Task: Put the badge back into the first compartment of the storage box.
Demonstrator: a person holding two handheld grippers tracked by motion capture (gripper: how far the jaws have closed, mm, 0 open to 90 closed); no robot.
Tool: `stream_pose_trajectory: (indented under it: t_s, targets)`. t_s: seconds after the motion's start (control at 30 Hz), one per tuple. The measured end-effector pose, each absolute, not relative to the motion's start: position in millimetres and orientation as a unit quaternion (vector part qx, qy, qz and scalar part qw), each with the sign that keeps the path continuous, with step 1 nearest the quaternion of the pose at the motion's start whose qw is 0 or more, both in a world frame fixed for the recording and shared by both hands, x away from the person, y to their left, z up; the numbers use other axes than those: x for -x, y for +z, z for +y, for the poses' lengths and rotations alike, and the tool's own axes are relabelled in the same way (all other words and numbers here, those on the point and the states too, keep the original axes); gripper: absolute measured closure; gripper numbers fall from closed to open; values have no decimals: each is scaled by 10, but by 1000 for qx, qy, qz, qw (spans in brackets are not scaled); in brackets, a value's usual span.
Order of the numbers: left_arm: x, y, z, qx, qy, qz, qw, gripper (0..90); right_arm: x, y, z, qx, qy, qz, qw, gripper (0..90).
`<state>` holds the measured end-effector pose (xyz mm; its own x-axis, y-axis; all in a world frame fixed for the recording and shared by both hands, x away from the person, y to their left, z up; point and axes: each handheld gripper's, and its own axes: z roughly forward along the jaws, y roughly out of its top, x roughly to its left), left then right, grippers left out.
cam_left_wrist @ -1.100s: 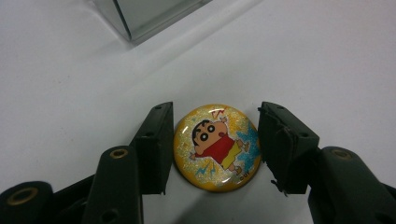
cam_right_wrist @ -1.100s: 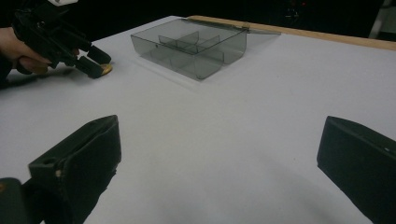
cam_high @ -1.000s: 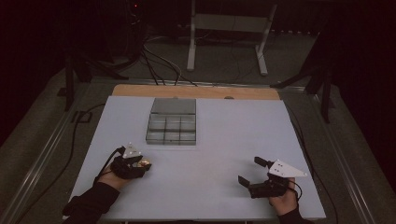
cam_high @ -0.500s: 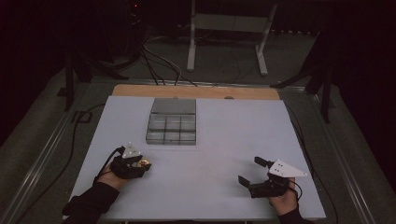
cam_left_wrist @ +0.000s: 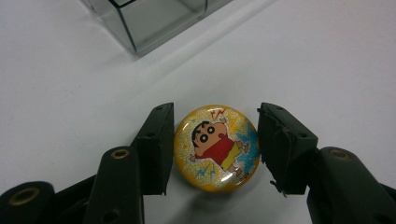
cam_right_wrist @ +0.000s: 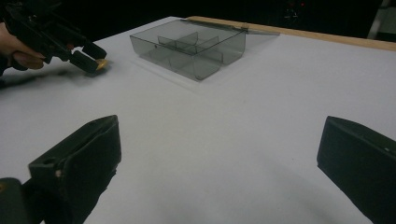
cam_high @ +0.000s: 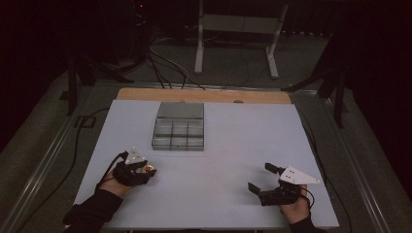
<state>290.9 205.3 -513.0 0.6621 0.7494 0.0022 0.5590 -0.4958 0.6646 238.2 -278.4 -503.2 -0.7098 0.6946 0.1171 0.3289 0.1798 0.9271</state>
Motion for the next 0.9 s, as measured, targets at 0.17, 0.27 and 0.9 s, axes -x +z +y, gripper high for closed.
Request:
stream_pose_trajectory:
  t_s: [0.17,0.27,0.9]
  targets:
    - [-2898,-5090,2048,-850,146,383,331,487,-2382,-5032,-2783,-341,541,750,169,0]
    - [-2893,-5053,2043,-849,148,382,336,487,-2384,-5034,-2785,-342,541,750,169,0]
    - [-2896,-4913,1981,-851,154,368,342,486,-2382,-5029,-2782,-342,542,748,170,0]
